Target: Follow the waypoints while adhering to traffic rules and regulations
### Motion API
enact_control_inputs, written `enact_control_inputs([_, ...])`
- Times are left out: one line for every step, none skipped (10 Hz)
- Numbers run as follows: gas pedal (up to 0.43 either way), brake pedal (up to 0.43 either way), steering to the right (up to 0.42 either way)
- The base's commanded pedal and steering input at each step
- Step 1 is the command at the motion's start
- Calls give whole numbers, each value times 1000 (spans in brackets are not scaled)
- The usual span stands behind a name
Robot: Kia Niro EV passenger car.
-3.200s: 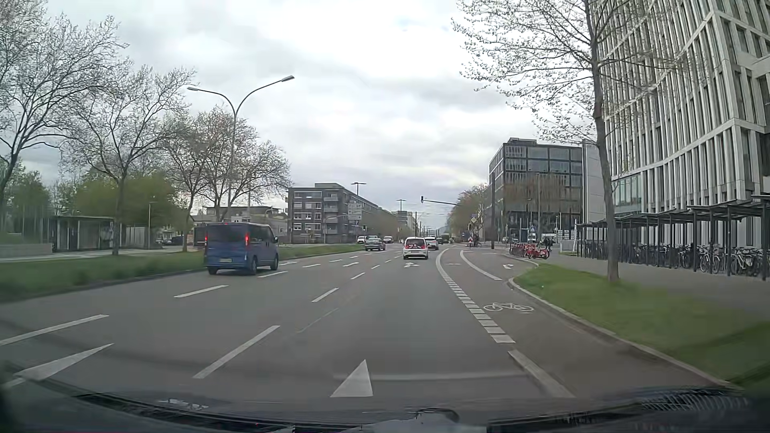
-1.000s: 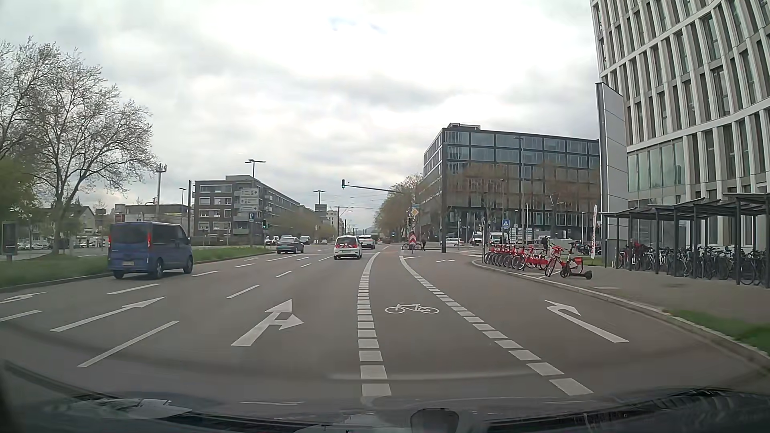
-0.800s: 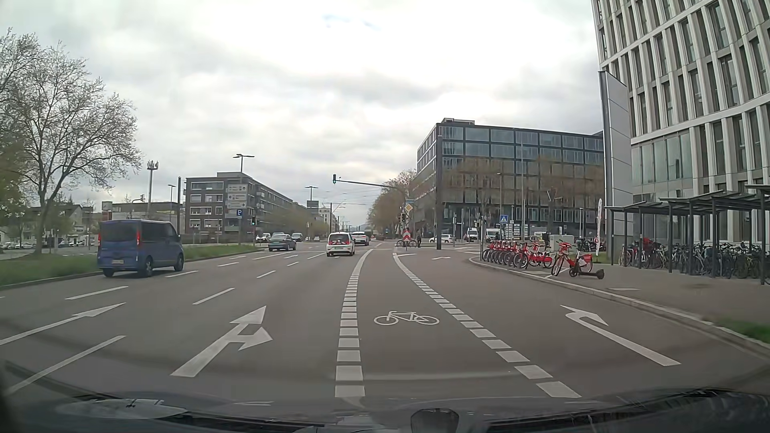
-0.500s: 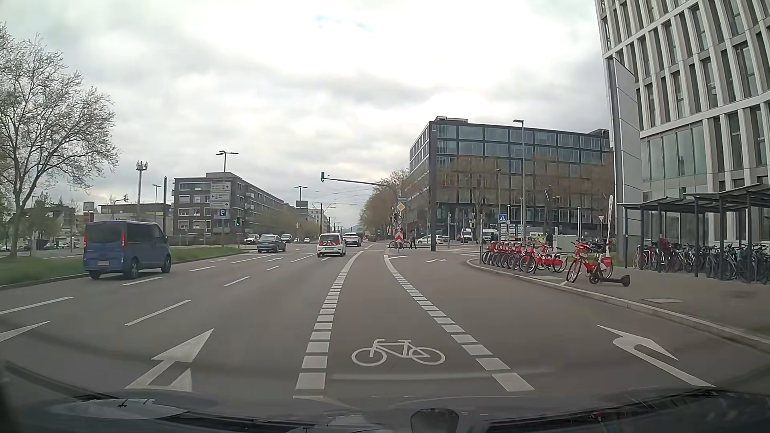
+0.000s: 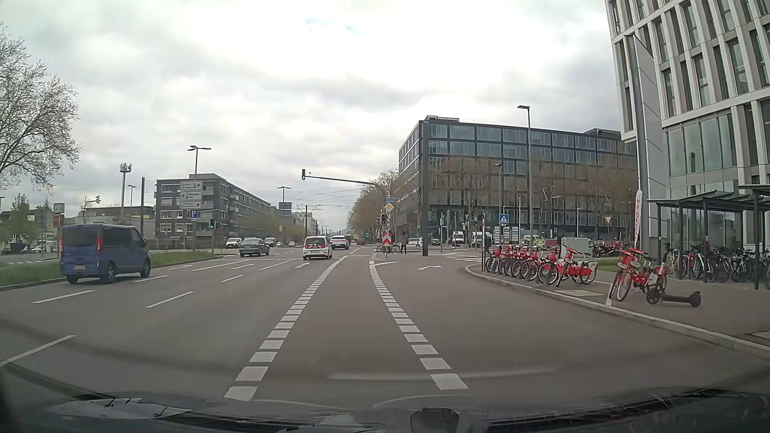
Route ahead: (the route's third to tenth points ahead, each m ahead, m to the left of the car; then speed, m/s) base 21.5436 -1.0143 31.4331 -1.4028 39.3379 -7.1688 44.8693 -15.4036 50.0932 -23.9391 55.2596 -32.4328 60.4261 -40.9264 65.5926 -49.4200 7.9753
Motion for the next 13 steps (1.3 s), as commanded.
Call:
enact_control_inputs([39,0,17])
enact_control_inputs([39,0,15])
enact_control_inputs([39,0,15])
enact_control_inputs([39,0,15])
enact_control_inputs([39,0,14])
enact_control_inputs([28,0,12])
enact_control_inputs([0,0,12])
enact_control_inputs([0,0,10])
enact_control_inputs([0,0,8])
enact_control_inputs([0,0,6])
enact_control_inputs([0,0,6])
enact_control_inputs([0,0,7])
enact_control_inputs([0,0,7])
